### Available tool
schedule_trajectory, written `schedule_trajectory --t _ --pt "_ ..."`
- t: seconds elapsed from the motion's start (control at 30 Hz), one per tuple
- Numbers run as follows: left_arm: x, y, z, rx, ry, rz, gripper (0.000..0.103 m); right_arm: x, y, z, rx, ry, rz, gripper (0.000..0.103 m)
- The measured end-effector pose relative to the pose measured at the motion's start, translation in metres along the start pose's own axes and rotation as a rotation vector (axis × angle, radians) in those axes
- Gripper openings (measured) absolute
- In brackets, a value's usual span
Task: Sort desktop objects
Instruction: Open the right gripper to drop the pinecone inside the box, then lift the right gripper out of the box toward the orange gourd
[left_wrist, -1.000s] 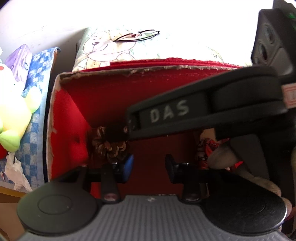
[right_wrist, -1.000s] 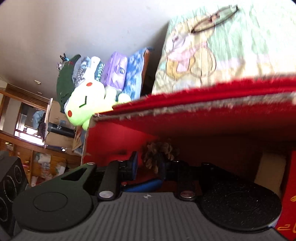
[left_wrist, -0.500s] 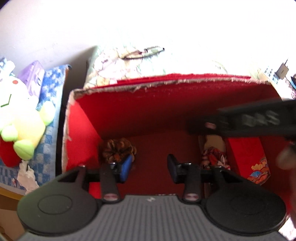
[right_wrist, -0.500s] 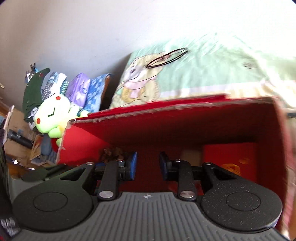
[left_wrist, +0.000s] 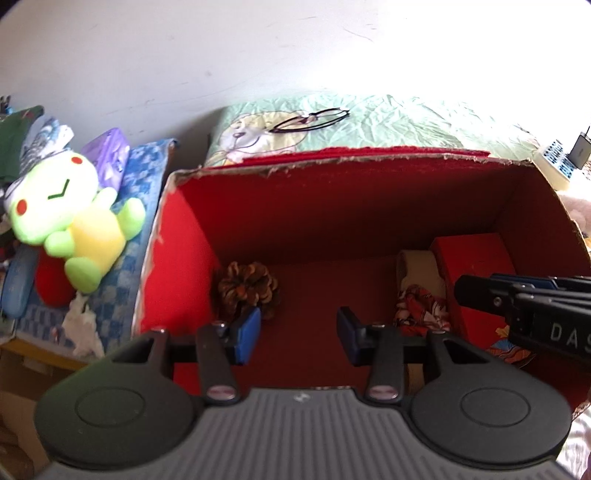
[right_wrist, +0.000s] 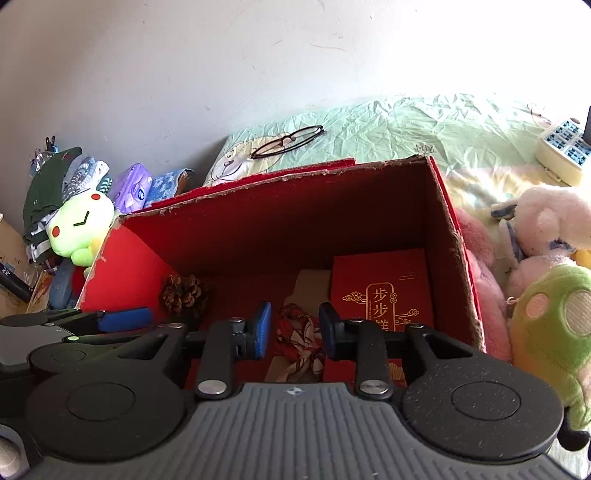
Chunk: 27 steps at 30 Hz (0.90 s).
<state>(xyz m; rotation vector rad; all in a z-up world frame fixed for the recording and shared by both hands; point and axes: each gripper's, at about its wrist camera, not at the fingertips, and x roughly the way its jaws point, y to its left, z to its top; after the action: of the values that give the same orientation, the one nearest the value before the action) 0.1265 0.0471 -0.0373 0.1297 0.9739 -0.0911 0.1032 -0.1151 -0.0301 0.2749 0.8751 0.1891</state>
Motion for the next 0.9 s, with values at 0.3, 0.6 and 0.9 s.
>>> schedule_trajectory --t 0.3,0.6,0.9 --pt "-0.015 0.0 -0.01 -0.031 -0.023 0.083 0.061 -0.013 0.001 -0.008 -0.015 -0.04 0.01 0.031" --pt "-0.038 -0.008 -0.011 -0.031 -0.048 0.131 0.077 -0.027 -0.003 -0.016 0.028 -0.081 0.01 0.034" --pt "-0.061 -0.019 -0.015 0.009 -0.101 0.198 0.088 -0.05 0.008 -0.02 -0.032 -0.141 0.013 0.041"
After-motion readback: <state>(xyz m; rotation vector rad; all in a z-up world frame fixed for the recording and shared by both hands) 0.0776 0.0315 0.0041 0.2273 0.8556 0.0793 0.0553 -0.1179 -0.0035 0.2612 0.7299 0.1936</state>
